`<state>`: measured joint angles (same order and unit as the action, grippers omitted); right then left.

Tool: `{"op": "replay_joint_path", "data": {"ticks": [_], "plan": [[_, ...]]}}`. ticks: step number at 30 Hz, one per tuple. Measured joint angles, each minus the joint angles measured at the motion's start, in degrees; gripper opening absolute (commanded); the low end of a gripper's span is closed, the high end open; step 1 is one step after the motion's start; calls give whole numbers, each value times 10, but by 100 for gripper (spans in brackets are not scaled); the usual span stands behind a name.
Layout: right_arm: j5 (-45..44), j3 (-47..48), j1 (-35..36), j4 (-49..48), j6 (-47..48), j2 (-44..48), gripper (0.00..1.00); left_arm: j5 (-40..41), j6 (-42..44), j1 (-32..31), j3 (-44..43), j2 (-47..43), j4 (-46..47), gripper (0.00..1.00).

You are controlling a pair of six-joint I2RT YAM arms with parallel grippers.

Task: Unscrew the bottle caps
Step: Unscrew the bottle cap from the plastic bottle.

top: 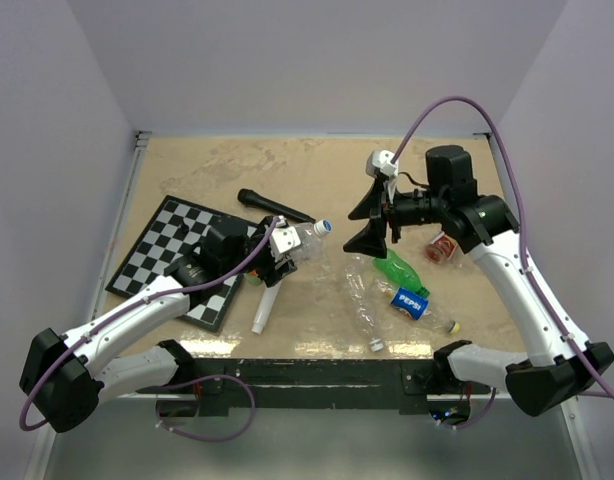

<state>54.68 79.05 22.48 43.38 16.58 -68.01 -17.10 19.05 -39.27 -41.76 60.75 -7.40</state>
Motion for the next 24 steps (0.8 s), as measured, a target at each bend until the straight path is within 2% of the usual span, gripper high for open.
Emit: {"op": "replay_joint_path", "data": {"ticks": [8,16,24], "plan": [[-21,1,0,-4,-41,-46,81,0,0,0,0,0,0,0],[-27,46,2,-1,-62,-94,79,1,0,0,0,0,0,0],[-35,65,37,-6,-96,-132,77,6,0,0,0,0,0,0]]}}
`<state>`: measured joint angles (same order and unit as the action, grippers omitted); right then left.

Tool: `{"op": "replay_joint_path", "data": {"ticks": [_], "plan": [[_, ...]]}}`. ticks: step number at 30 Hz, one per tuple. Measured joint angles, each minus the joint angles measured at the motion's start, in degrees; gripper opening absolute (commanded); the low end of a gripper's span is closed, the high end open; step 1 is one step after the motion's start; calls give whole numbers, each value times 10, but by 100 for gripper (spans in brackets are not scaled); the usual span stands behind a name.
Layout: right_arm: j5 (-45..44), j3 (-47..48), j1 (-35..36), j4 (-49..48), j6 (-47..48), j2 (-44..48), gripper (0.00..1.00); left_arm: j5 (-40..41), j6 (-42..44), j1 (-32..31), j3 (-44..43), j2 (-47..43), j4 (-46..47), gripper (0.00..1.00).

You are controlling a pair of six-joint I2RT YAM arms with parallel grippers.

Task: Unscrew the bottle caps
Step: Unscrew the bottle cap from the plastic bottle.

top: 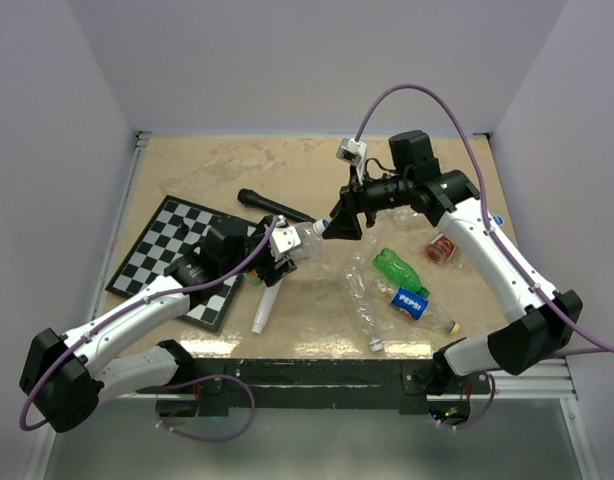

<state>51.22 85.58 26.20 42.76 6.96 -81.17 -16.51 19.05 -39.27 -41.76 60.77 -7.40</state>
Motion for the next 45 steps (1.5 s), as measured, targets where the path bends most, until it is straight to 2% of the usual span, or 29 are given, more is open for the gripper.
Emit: {"op": "replay_joint_path", "data": {"ticks": [6,11,13,18,24,28,33,40,43,45], "plan": [[-24,0,17,-1,-13,-15,72,3,0,0,0,0,0,0],[-37,0,23,-3,-19,-19,56,3,0,0,0,0,0,0],[-38,0,24,-3,-19,-21,43,3,0,0,0,0,0,0],[-42,2,25,-3,-18,-25,2,4,0,0,0,0,0,0],[-37,5,24,0,-3,-27,0,4,0,1,0,0,0,0],[-26,9,24,10,41,-27,0,3,0,1,0,1,0,0],[4,26,24,59,195,-27,0,-9,1,0,0,0,3,0],[37,34,28,199,704,-1,0,-41,16,-10,0,0,6,0],[37,40,29,230,821,1,0,-47,18,-11,0,0,9,0],[37,42,29,241,868,-2,0,-47,18,-10,0,0,9,0]]}}
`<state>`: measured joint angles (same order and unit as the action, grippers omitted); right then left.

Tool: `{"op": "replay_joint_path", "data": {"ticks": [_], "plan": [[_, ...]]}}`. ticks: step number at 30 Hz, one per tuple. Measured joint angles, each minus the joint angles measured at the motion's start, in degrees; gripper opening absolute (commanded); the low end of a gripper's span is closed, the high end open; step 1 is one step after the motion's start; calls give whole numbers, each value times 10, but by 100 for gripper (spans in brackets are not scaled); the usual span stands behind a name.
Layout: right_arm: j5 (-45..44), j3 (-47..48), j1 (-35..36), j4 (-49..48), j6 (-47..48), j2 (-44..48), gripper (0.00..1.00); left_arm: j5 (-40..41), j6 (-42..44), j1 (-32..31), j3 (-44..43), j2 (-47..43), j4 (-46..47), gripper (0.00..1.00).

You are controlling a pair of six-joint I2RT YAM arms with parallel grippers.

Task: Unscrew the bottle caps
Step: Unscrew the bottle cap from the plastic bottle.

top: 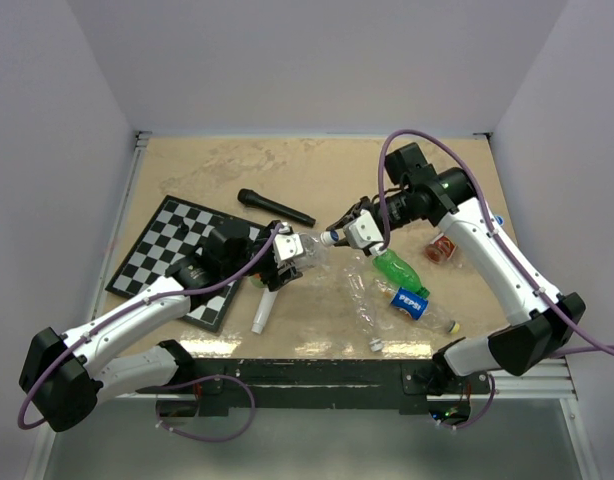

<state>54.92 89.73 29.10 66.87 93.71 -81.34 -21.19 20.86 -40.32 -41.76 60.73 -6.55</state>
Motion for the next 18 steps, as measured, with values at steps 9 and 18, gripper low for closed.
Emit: {"op": "replay_joint_path", "data": {"ticks": [9,18], "plan": [[1,-1,0,19,89,0,0,0,3,0,0,0,-1,0],[5,-1,-3,21,96,0,0,-1,3,0,0,0,-1,0]]}}
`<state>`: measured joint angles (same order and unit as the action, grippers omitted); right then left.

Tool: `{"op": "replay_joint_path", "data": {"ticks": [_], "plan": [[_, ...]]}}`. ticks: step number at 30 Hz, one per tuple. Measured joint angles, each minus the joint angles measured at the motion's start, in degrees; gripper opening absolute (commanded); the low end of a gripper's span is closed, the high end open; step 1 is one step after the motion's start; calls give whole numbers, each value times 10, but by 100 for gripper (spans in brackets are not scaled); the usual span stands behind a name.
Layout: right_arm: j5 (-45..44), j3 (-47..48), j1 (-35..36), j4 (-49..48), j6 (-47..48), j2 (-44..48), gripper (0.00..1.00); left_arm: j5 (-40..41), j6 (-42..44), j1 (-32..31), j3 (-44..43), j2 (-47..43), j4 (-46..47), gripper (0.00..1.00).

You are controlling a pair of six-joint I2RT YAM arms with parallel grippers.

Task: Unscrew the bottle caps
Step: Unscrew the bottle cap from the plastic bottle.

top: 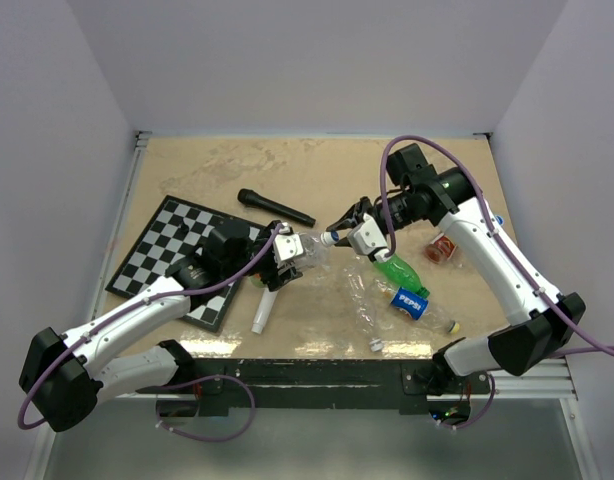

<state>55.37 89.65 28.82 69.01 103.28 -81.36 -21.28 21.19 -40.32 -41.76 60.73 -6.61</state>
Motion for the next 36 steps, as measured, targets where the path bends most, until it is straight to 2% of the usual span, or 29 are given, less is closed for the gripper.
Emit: {"op": "replay_joint_path", "data": {"ticks": [20,32,36], "plan": [[47,-40,-11,-12,2,12,1,-14,4,0,0,0,-12,0],[55,-45,-12,-14,2,12,6,-17,5,0,0,0,-16,0],[57,-45,-13,-14,1,11,11,-17,5,0,0,0,-16,0]]}}
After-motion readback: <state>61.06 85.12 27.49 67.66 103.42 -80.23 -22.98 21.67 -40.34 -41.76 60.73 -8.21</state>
